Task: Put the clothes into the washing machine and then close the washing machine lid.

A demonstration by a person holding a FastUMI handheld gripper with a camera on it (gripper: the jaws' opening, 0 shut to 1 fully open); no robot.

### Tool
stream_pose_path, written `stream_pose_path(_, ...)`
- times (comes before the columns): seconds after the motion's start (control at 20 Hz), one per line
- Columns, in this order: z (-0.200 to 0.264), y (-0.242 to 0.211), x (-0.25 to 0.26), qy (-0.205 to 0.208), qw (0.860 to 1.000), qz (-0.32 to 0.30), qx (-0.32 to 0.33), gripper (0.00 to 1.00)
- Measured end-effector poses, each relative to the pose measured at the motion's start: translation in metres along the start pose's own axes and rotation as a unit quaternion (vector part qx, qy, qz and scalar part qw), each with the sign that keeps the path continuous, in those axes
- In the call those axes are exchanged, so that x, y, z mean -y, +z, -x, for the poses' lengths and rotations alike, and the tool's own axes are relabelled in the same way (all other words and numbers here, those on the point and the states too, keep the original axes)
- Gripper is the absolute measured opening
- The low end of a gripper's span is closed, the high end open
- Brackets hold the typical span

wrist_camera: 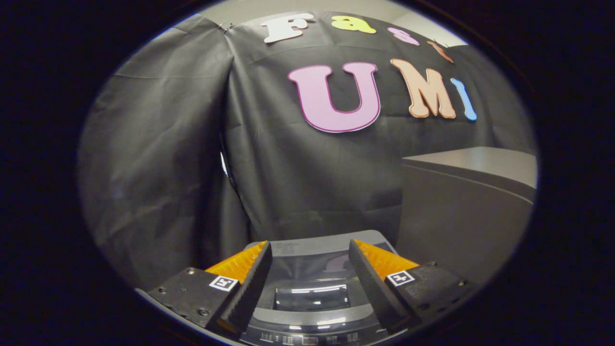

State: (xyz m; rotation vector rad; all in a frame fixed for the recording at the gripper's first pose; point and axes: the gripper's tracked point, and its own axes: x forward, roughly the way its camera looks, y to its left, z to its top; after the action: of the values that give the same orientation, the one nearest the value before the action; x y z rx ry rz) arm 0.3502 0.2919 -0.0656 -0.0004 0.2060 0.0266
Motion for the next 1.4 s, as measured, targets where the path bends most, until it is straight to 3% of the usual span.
stream_pose_path(0.45, 0.098, 0.009, 0.021, 0.005, 1.000, 0.001, 0.002, 0.97)
stream_pose_path(0.9, 0.184, 0.015, 0.060, -0.006, 0.998, 0.060, -0.006, 0.97)
stream_pose_path(1.4, 0.263, 0.046, 0.093, 0.020, 0.997, 0.042, 0.069, 0.97)
